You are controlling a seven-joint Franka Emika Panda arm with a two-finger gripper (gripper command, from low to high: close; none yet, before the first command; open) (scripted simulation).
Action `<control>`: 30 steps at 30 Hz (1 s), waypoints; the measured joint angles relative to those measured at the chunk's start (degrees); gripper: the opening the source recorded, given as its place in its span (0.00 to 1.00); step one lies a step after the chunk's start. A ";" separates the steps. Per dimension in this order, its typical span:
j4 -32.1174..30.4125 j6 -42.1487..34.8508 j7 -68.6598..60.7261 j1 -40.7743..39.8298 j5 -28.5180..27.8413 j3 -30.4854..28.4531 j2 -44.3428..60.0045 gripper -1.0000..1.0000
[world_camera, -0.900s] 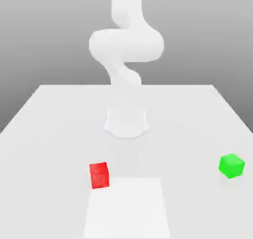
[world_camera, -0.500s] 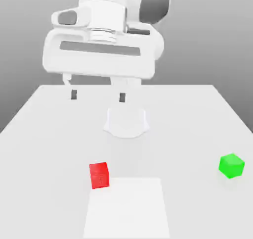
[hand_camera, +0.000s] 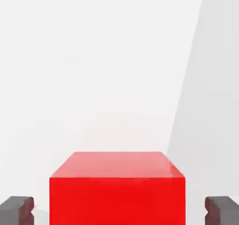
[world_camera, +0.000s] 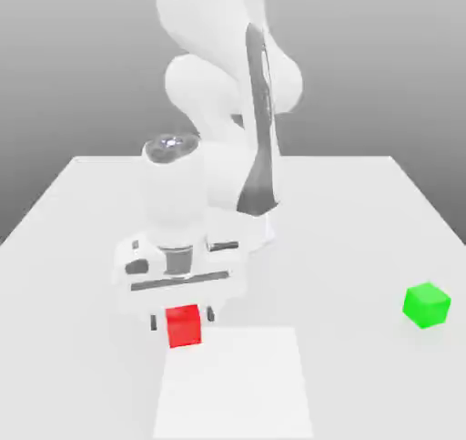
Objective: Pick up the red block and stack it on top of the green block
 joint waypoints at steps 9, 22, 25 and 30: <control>-1.19 -7.30 4.70 0.32 -6.45 -2.08 -8.53 0.00; 4.79 -18.79 19.21 15.04 -5.55 13.56 -13.91 0.00; 7.17 -20.37 23.91 21.30 -5.10 18.25 -13.17 0.00; 11.13 -23.02 32.18 32.38 -4.98 24.29 -11.97 0.00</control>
